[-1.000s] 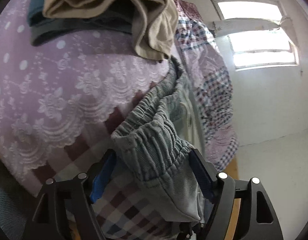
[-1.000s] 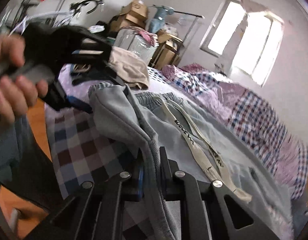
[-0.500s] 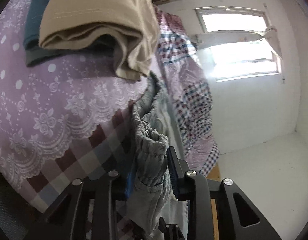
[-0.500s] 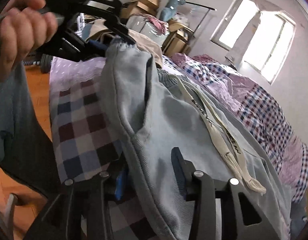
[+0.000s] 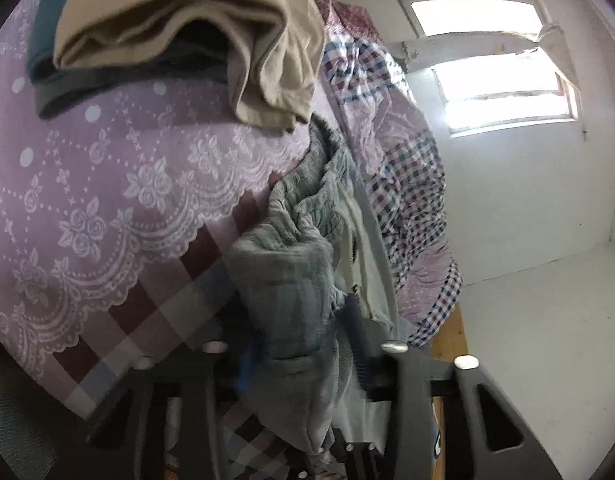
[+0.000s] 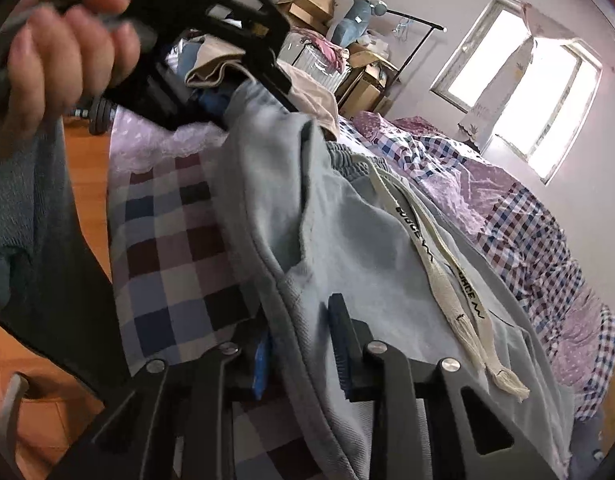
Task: Fold clothes
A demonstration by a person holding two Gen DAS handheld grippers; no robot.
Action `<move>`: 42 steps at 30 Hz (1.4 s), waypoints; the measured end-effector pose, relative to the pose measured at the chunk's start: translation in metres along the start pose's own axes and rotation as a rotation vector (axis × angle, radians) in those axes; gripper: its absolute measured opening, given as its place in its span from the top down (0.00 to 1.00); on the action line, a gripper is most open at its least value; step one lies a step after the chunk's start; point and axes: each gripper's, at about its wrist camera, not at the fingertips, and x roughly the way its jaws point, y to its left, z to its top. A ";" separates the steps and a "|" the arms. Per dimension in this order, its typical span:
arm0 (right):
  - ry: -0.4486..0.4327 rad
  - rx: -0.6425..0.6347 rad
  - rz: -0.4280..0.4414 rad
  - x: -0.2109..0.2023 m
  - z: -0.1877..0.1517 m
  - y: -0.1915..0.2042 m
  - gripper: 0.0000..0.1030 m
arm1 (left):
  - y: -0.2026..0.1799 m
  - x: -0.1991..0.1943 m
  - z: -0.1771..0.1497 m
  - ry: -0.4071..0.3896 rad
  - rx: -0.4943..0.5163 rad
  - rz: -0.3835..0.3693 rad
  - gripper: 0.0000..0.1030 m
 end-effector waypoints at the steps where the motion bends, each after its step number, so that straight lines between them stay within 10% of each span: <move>1: 0.002 -0.010 -0.012 0.000 -0.001 0.002 0.62 | 0.000 -0.001 0.001 -0.008 -0.003 -0.006 0.75; 18: 0.093 -0.053 -0.168 -0.019 -0.028 -0.030 0.56 | -0.013 -0.024 0.009 -0.078 -0.024 -0.133 0.84; 27: 0.098 -0.013 -0.075 -0.043 -0.024 -0.059 0.86 | -0.026 -0.015 0.011 -0.067 -0.016 -0.172 0.84; 42: 0.133 0.018 -0.059 -0.015 0.045 -0.226 0.89 | -0.111 0.057 0.084 0.019 -0.004 -0.331 0.85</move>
